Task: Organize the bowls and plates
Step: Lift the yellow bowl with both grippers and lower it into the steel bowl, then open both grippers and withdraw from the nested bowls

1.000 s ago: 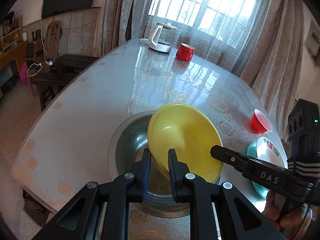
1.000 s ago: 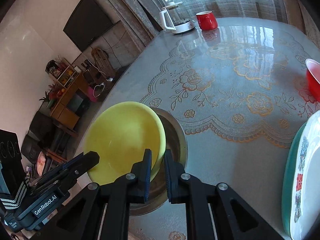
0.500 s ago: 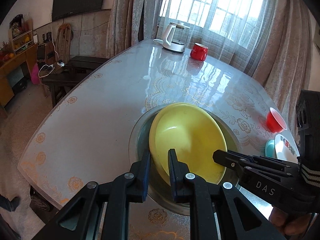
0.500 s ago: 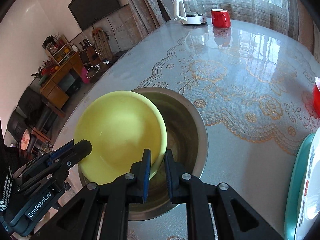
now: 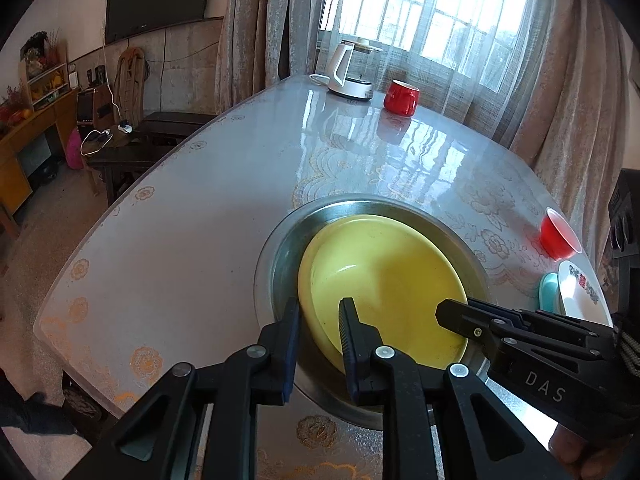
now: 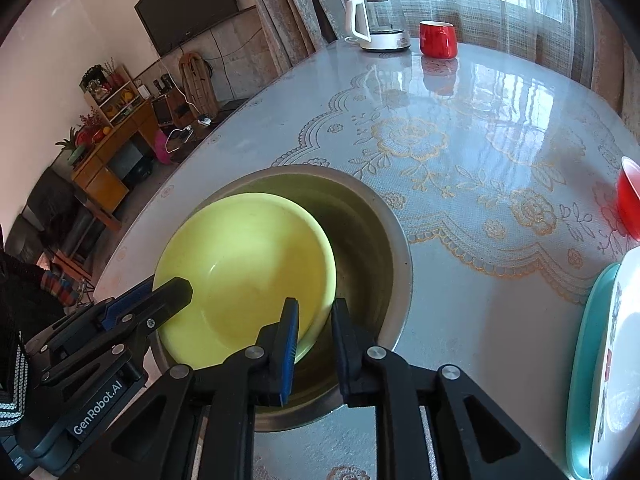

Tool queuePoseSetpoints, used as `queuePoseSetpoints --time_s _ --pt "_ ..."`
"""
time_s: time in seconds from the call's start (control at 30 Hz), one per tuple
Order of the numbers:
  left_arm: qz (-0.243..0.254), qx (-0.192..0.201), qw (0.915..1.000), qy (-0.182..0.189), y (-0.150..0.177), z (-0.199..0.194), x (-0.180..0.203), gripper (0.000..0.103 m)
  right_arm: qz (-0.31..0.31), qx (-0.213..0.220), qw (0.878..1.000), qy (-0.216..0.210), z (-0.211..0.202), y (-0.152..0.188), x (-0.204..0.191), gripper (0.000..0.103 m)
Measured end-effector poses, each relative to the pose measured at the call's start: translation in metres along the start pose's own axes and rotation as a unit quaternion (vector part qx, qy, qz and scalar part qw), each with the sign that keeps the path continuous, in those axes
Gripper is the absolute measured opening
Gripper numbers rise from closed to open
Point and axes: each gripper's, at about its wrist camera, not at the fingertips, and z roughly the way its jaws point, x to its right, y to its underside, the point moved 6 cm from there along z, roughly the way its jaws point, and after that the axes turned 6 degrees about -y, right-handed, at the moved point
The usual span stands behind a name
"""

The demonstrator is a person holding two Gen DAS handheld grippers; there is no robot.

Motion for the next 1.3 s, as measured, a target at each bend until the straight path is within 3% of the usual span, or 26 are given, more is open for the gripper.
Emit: queuePoseSetpoints --time_s 0.23,0.53,0.8,1.3 --pt "-0.003 0.021 0.9998 0.003 -0.003 -0.006 0.007 0.028 0.009 0.030 0.999 -0.010 -0.017 -0.003 0.002 0.028" --pt "0.007 0.032 0.9995 -0.001 -0.004 -0.010 0.019 0.031 0.035 0.073 0.997 -0.009 -0.049 -0.008 0.014 0.030" --pt "0.019 0.044 0.9989 -0.004 -0.010 -0.020 0.034 0.032 0.080 0.093 0.992 -0.001 -0.072 -0.004 0.051 0.031" --pt "0.084 0.053 0.9946 0.030 -0.016 -0.033 0.116 0.034 0.156 0.150 0.976 0.034 -0.143 0.012 0.140 0.032"
